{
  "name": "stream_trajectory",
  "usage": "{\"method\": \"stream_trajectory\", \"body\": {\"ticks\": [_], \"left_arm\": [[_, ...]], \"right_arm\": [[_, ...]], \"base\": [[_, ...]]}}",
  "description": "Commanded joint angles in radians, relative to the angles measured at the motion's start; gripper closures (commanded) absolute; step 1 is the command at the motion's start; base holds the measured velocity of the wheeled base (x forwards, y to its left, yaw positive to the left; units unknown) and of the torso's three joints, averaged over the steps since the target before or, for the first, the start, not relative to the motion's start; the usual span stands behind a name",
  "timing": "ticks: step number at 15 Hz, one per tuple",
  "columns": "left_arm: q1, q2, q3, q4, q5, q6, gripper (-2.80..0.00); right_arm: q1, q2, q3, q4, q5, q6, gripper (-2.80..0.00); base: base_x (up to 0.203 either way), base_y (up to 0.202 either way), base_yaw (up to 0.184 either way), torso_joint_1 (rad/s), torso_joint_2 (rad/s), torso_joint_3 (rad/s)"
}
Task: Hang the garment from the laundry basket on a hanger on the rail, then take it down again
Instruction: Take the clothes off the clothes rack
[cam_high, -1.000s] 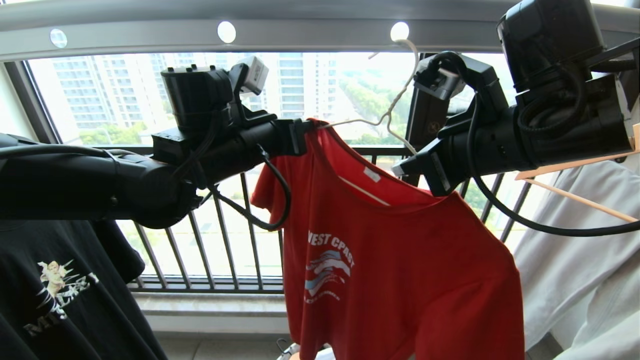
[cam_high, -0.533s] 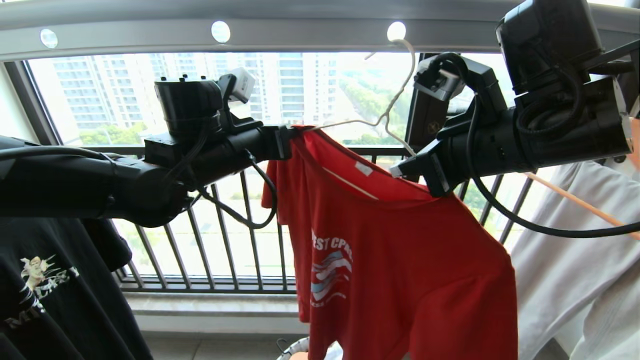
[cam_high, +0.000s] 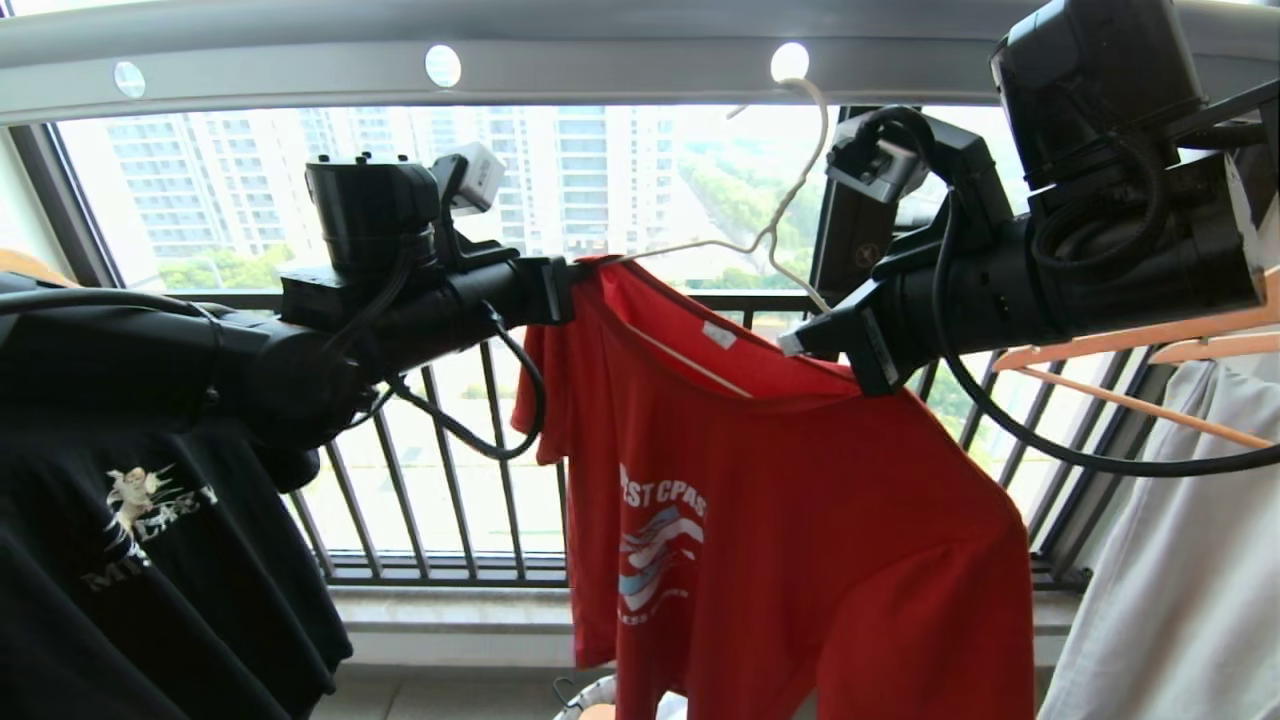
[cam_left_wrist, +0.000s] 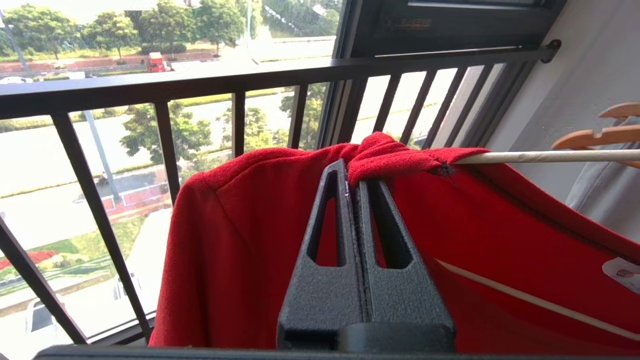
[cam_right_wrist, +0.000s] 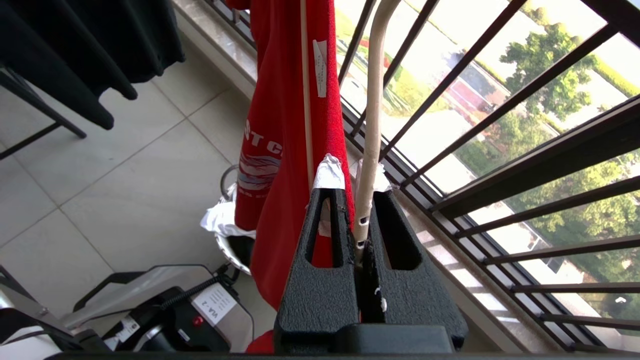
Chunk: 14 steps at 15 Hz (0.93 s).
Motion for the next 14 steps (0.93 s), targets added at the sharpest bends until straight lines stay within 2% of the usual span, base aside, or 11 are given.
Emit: {"method": "stream_trajectory", "body": {"ticks": [1,2,3,8,14], "left_arm": [[-0.008,-0.027,0.0,-0.002,-0.006,-0.002,0.0],[-0.019,-0.039,0.001,0.001,-0.007,-0.002,0.0],[-0.022,-0.047,0.009,0.001,-0.007,-0.002,-2.8],[-0.049,-0.082,0.096,-0.008,-0.007,0.003,-2.8],[-0.146,-0.185,0.283,-0.004,-0.01,0.005,-2.8]], "right_arm": [[0.0,0.003,-0.001,0.001,0.001,-0.001,0.0],[0.0,0.007,-0.002,0.001,0.001,-0.001,0.0],[0.0,0.007,-0.002,0.001,0.001,-0.001,0.0],[0.0,0.015,-0.004,0.0,0.001,-0.001,0.0],[0.0,0.016,-0.004,0.0,0.001,-0.001,0.0]], "base": [[0.0,0.0,0.0,0.0,0.0,0.0],[0.0,0.0,0.0,0.0,0.0,0.0],[0.0,0.0,0.0,0.0,0.0,0.0],[0.0,0.0,0.0,0.0,0.0,0.0],[0.0,0.0,0.0,0.0,0.0,0.0]]}}
